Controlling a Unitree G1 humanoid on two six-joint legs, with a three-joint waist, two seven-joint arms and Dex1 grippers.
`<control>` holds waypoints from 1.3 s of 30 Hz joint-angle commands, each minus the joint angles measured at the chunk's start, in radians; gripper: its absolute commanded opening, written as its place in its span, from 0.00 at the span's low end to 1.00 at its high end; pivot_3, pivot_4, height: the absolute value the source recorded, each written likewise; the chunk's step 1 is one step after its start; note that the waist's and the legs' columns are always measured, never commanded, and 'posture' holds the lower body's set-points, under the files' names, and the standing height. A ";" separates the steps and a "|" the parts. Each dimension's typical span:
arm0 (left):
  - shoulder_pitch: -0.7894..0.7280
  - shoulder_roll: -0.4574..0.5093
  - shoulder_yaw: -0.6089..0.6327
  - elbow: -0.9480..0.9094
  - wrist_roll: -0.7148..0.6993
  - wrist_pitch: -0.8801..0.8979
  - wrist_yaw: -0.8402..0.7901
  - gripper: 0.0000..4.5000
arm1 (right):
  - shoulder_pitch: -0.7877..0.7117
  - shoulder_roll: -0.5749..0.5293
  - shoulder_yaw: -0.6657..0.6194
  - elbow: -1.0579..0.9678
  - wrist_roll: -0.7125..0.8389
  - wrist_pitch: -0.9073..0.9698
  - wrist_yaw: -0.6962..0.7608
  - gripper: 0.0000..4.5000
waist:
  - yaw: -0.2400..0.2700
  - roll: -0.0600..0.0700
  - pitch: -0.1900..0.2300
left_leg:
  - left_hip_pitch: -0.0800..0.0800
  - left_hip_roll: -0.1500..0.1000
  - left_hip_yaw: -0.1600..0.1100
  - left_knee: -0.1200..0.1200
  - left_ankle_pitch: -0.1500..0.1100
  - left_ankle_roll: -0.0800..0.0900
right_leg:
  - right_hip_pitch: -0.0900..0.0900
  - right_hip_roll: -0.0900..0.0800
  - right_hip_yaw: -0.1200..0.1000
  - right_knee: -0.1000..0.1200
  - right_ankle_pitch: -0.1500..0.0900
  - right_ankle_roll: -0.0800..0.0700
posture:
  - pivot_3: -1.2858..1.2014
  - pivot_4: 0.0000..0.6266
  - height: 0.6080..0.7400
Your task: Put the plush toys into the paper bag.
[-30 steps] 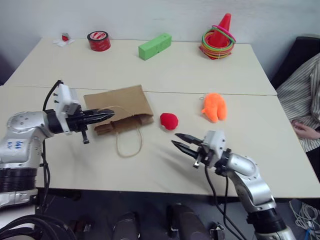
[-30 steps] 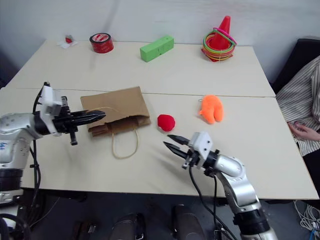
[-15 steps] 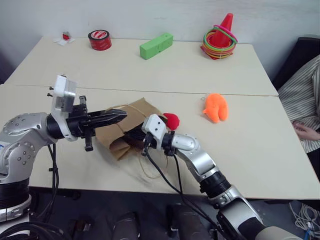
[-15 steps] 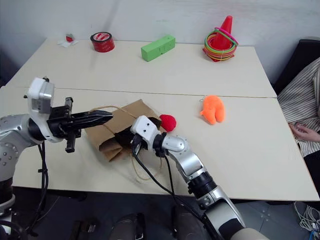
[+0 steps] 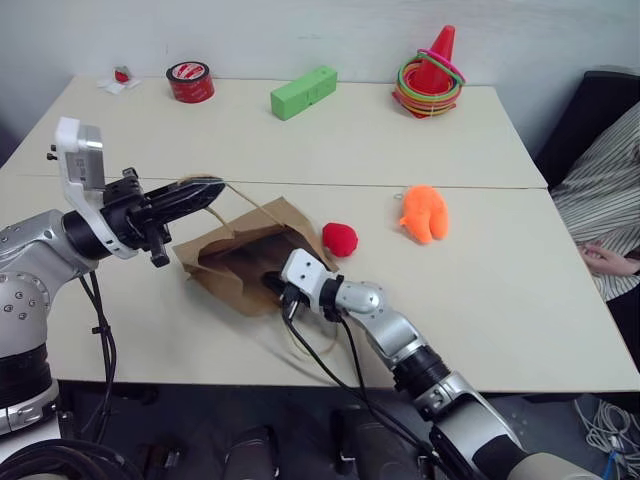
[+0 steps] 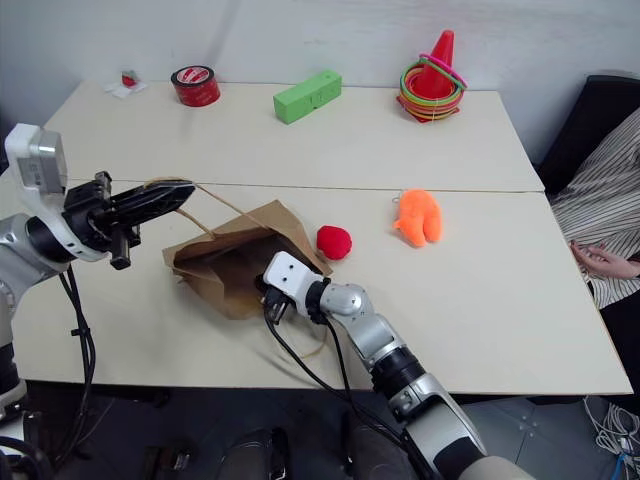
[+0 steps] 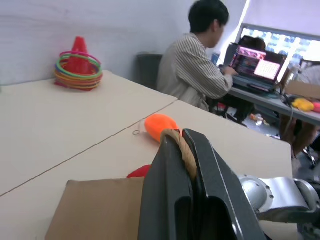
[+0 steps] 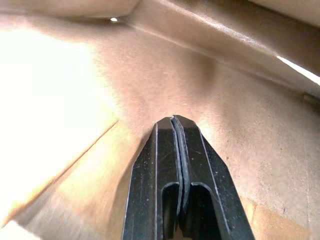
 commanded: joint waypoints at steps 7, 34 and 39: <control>-0.043 -0.019 0.043 -0.023 -0.112 0.038 0.052 0.00 | 0.068 -0.057 -0.008 -0.013 -0.008 0.043 0.029 0.00 | 0.006 -0.005 -0.003 | 0.002 -0.001 -0.001 0.000 0.000 0.000 | 0.003 -0.001 -0.001 -0.001 0.000 0.000 | 0.52 0.24 1.00; 0.019 -0.073 -0.074 -0.050 -0.026 -0.015 0.017 0.00 | 0.740 -0.328 -0.711 -0.693 0.357 0.066 -0.077 0.99 | 0.015 -0.004 -0.002 | 0.002 -0.002 0.000 -0.002 0.000 0.000 | 0.003 -0.001 0.002 -0.003 -0.001 0.001 | 0.52 0.24 1.00; 0.011 -0.077 -0.080 -0.050 -0.025 -0.008 0.022 0.00 | 0.448 -0.384 -0.604 -0.554 0.266 0.217 -0.124 0.99 | -0.005 -0.002 -0.001 | 0.004 -0.002 0.000 -0.003 0.002 0.000 | 0.003 0.000 0.001 -0.003 0.000 0.000 | 0.52 0.24 1.00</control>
